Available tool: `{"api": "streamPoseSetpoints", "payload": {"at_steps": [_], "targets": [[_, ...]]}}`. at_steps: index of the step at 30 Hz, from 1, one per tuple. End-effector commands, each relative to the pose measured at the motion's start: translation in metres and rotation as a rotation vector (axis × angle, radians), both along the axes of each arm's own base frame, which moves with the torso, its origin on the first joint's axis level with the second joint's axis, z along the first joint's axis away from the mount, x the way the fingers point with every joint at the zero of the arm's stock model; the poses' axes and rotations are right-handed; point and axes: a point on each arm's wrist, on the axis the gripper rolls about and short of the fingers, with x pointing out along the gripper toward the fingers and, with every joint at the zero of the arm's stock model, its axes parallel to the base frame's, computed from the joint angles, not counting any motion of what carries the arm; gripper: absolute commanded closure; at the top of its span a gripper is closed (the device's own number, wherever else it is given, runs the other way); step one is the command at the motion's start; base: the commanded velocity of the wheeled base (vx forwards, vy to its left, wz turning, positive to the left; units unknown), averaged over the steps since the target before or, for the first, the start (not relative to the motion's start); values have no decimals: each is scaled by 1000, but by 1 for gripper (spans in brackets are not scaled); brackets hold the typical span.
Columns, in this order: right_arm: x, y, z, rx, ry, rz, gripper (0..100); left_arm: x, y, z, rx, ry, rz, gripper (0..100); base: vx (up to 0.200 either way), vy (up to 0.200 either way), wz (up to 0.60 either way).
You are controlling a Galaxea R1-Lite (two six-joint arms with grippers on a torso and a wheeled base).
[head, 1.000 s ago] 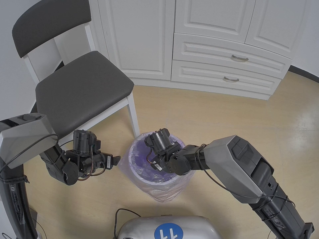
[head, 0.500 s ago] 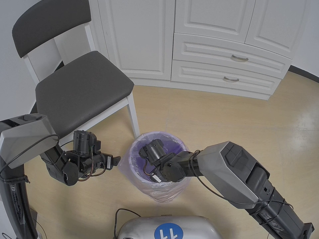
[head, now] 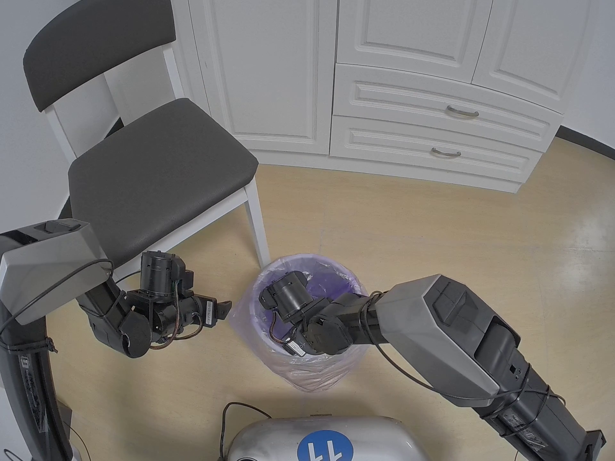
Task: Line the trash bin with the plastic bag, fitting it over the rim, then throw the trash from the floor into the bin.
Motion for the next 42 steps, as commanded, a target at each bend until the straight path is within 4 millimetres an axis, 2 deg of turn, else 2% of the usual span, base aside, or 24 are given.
{"api": "streamPoseSetpoints", "payload": {"at_steps": [1, 7, 12, 25, 31, 42], "targets": [[8, -8, 10, 13, -17, -23, 0, 0, 1, -1, 0, 0, 3, 0, 0, 0, 0], [25, -26, 18, 19, -32, -75, 0, 0, 1, -1, 1, 3, 3, 0, 0, 0, 0], [25, -30, 24, 22, -35, -80, 0, 0, 1, -1, 1, 2, 3, 0, 0, 0, 0], [-16, -44, 19, -93, 73, -42, 0, 0, 1, -2, 2, 3, 2, 0, 0, 0, 0], [-21, -38, 19, -86, 64, -25, 0, 0, 0, -2, 2, 3, 0, 0, 0, 0, 0], [4, -9, 9, 75, -106, -10, 0, 0, 1, -1, 2, 1, 2, 0, 0, 0, 0]]}}
